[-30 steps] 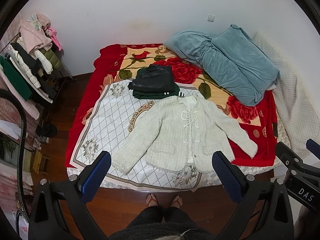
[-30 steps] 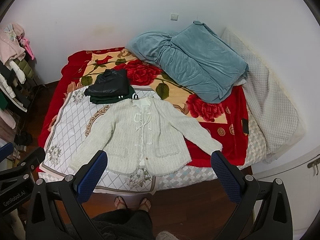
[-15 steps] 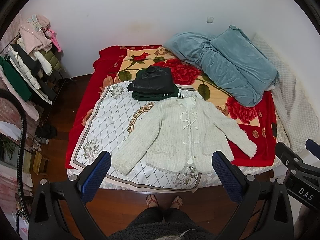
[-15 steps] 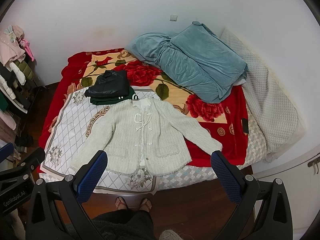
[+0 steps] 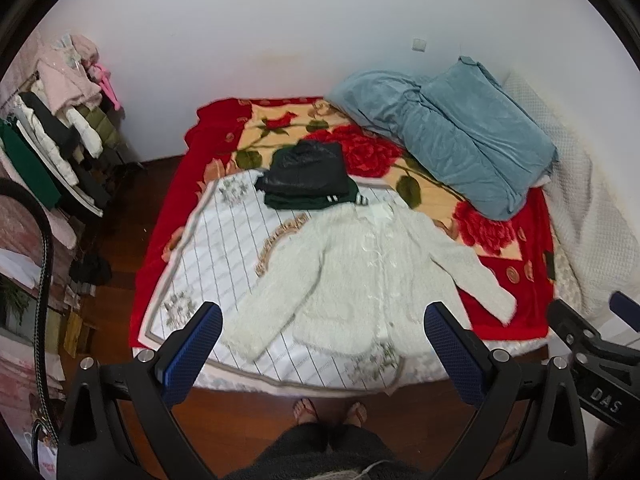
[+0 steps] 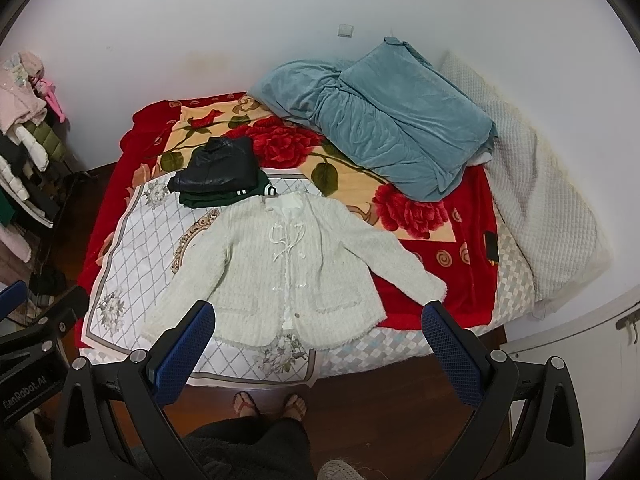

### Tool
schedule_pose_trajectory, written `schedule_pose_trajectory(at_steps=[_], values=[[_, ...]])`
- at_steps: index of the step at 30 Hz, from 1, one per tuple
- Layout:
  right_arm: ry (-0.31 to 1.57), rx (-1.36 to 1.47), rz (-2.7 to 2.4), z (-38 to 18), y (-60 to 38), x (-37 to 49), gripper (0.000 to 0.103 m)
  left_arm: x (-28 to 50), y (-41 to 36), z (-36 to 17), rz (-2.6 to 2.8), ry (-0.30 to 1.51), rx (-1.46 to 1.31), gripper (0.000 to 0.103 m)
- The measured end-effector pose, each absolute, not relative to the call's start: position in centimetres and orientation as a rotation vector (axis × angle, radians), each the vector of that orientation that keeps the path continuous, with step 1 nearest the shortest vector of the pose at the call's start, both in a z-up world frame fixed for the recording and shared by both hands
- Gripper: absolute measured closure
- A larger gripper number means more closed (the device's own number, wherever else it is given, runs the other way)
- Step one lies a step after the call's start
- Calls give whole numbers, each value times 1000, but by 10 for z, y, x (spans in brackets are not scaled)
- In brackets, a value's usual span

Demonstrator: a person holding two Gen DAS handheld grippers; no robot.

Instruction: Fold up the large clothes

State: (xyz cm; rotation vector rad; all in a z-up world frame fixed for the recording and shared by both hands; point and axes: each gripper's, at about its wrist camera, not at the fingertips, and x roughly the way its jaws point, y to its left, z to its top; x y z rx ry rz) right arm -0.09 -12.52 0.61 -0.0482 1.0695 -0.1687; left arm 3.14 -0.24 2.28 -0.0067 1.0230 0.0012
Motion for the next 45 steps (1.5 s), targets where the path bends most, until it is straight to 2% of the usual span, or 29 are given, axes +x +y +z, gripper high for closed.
schedule_pose_trajectory(at_steps=[4, 11, 12, 14, 16, 17, 24, 29, 35, 38, 39, 40, 43, 45], values=[[1034, -18, -226, -19, -135, 16, 0, 56, 2, 1, 35, 993, 22, 0], [1017, 239, -352, -124, -214, 52, 1, 108, -6, -75, 93, 969, 67, 0], [1026, 289, -383, -146, -233, 59, 5, 116, -12, -89, 102, 970, 83, 0], [1063, 373, -437, -192, -270, 72, 32, 134, -25, -121, 132, 988, 125, 0], [1081, 463, -480, -236, -309, 77, 43, 151, -35, -150, 159, 1014, 145, 0], [1087, 506, -506, -260, -331, 79, 44, 158, -40, -165, 173, 1031, 150, 0], [1119, 866, -597, -444, -464, 99, 44, 217, -83, -290, 308, 1190, 132, 0], [1074, 1118, -663, -573, -544, 101, 40, 240, -119, -370, 356, 1306, 104, 0], [998, 1270, -802, -678, -614, 102, 38, 264, -154, -447, 370, 1392, 102, 0], [895, 1317, -817, -693, -636, 107, 39, 275, -163, -471, 364, 1403, 106, 0], [835, 1304, -844, -687, -639, 106, 57, 278, -165, -476, 360, 1403, 107, 0], [782, 1294, -863, -680, -643, 105, 87, 281, -169, -481, 355, 1403, 105, 0], [722, 1291, -852, -678, -656, 108, 88, 288, -174, -489, 350, 1391, 106, 0], [759, 1302, -825, -693, -662, 114, 84, 290, -177, -494, 347, 1402, 89, 0]])
